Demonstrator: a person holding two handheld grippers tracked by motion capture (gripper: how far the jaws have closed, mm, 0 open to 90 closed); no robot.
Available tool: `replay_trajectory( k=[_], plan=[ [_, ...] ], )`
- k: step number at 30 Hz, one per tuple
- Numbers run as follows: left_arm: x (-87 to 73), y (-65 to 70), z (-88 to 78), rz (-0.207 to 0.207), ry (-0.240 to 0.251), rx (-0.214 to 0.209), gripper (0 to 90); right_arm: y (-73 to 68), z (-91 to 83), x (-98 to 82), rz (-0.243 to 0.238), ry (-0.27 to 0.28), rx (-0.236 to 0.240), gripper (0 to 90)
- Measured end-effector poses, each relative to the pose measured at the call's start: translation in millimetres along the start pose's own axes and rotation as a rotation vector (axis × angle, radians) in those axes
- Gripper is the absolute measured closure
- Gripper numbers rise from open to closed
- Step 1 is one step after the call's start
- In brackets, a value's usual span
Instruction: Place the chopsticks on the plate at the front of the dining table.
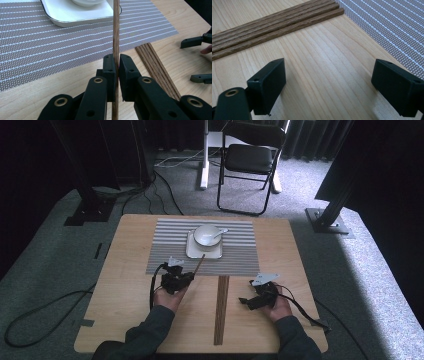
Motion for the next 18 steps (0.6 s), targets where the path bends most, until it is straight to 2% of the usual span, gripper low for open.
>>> replay_trajectory(
  k=[3, 18],
  plan=[
    [0.9, -0.7, -0.7, -0.007, 0.001, -0.011, 84.4, 0.0, 0.0, 0.0, 0.0, 0.0, 0.0, 11.6],
    [10.7, -9.1, -7.2, -0.022, 0.014, -0.009, 84.4, 0.1, 0.0, -0.1, -0.002, -0.001, 0.0, 11.6]
  ],
)
Point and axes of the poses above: each handheld gripper's, and its own axes: z roughly forward along the jaws, x roughly out of its top, y roughly to its right, the point moved 9 cm from there along z, roughly forward along the jaws, and after that the axes turned 13 degrees about -y, right-handed, at the moved point
